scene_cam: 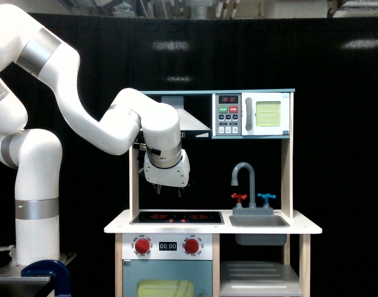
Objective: Turn on the faucet
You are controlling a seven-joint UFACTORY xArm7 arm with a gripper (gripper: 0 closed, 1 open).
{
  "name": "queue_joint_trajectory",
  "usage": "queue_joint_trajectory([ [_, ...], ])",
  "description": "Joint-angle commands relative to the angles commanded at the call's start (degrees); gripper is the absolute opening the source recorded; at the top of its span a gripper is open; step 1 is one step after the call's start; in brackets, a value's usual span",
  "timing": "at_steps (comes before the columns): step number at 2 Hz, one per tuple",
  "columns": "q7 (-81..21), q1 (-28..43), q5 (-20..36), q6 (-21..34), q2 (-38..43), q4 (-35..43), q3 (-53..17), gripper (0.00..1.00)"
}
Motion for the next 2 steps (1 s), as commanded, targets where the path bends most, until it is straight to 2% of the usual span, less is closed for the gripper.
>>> queue_joint_trajectory([
  [1,-10.3,11.4,0.0,1.5,-9.5,2.1,-18.5,1.00],
  [2,-13.0,15.9,-0.6,0.1,-17.3,2.5,-23.9,1.00],
])
